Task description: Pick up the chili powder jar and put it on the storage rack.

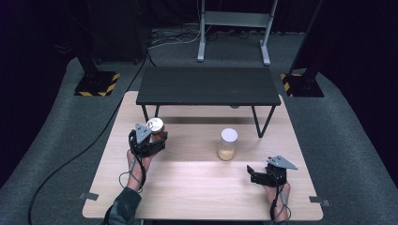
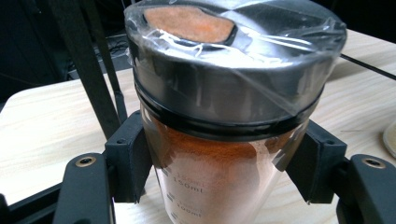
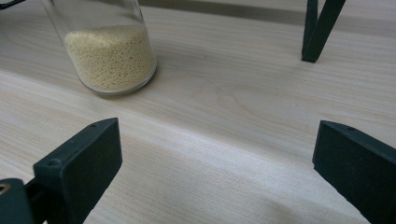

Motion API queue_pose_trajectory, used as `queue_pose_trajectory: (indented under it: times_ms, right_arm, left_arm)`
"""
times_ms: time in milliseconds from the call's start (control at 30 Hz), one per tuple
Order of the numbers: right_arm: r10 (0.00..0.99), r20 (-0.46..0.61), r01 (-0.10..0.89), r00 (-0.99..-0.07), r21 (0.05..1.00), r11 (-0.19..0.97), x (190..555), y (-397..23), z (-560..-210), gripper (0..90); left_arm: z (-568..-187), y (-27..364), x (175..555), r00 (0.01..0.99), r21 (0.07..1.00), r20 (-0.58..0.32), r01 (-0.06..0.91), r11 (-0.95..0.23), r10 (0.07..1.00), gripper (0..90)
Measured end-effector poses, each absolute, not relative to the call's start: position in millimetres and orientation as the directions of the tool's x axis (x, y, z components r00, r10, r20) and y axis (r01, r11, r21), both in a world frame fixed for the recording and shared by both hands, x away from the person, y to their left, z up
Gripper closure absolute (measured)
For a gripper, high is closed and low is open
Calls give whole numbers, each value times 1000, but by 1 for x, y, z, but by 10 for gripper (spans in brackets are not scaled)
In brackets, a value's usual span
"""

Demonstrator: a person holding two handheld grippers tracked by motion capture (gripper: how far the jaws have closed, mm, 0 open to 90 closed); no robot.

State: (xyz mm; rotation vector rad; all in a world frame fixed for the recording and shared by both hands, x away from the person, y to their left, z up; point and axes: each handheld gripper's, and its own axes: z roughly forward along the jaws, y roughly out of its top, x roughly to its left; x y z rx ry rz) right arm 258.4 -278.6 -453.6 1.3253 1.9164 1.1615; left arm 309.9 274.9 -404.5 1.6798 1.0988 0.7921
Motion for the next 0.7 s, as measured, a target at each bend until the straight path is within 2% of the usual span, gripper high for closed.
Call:
queue_pose_trajectory:
  times_ms: [700]
  right_arm:
    - [924, 50, 468, -379, 872, 145, 259, -280, -454, 2]
  left_arm:
    - [-392, 272, 316, 427, 937, 15, 310, -161, 904, 318]
